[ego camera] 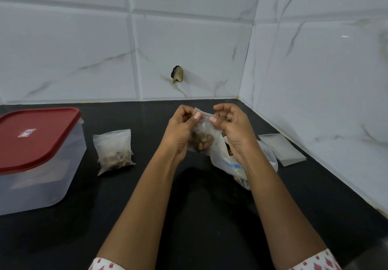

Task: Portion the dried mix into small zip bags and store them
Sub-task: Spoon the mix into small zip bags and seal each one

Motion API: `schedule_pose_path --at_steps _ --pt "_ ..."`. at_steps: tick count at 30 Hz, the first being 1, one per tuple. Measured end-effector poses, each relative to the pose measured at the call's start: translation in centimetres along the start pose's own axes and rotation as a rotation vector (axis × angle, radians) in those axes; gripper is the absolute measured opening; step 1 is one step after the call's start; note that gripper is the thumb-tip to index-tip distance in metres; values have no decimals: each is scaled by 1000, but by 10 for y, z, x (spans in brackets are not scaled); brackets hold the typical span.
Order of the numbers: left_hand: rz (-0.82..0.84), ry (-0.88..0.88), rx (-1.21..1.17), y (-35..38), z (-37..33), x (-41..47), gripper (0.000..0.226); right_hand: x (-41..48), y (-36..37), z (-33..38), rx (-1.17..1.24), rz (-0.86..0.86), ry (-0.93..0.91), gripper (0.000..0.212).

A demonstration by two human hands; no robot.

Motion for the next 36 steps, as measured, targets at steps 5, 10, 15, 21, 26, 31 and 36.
schedule_pose_path --at_steps 5,10,15,21,26,31,36 --pt "5 -62 26 1 0 -1 8 0 -2 1 -61 -29 -4 22" --pt "-26 -51 -13 -3 2 0 15 -1 -7 -1 -64 -66 5 19" --pt "-77 26 4 -7 -1 0 18 0 4 1 -62 30 -4 15" --pt "-62 61 57 -1 -2 0 20 0 2 -5 -81 4 41 16" --pt "-63 58 64 -1 -8 -2 17 1 -1 -4 -192 -28 41 7" --pt "71 -86 40 8 2 -2 9 0 -7 -1 -288 -73 42 6" --pt "49 2 136 8 -4 -3 9 -1 -1 4 -291 -39 15 4"
Point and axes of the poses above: each hand's wrist, its own x-axis towards the middle knuckle, its own y-axis out of the palm, z = x × y, the point moved 10 cm from there along x, towards the middle knuckle, and after that the axes turned 10 degrees about z, right-handed, at the moved point
